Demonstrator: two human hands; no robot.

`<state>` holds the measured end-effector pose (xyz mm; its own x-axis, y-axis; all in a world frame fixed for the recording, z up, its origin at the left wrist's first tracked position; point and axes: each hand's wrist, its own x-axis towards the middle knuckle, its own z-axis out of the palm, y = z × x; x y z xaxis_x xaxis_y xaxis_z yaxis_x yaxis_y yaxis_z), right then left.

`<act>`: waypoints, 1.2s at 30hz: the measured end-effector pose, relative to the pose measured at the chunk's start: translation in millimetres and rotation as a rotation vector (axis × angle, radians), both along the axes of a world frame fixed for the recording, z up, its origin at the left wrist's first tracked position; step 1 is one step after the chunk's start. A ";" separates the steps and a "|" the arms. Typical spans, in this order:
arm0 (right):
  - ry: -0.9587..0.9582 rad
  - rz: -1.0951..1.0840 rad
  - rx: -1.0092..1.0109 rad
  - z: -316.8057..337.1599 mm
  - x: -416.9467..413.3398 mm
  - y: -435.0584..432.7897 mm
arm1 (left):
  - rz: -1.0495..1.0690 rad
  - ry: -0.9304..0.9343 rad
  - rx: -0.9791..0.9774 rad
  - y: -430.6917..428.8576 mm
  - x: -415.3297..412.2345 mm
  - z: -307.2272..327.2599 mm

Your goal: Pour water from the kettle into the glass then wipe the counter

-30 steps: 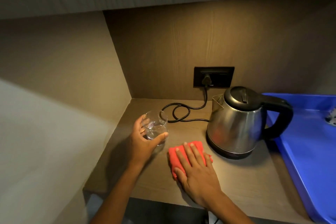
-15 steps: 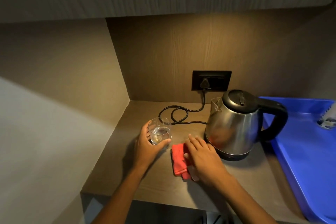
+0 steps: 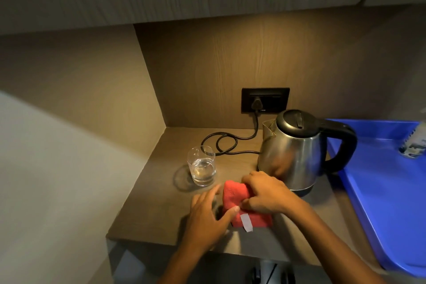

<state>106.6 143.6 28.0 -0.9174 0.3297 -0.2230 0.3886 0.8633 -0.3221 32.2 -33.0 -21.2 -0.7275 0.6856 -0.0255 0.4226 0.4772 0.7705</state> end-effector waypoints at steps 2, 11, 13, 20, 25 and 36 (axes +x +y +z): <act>0.085 -0.050 -0.150 10.1 23.8 10.4 | -0.088 -0.160 0.083 11.9 5.5 11.5; 0.618 -0.522 -0.406 26.2 161.3 56.8 | -0.280 -0.610 0.412 88.4 79.9 59.8; 0.715 -0.594 -0.781 24.5 193.3 62.6 | -0.336 -0.699 0.427 109.0 103.4 67.6; 0.952 -1.067 -0.685 30.4 256.6 99.6 | -0.392 -0.514 0.314 193.5 169.2 76.7; 0.563 -1.098 -0.274 17.4 286.0 136.5 | -0.683 -0.009 -0.001 240.1 204.1 62.0; -0.073 -1.074 0.333 11.1 279.5 117.8 | -0.746 0.638 -0.224 222.9 207.7 61.7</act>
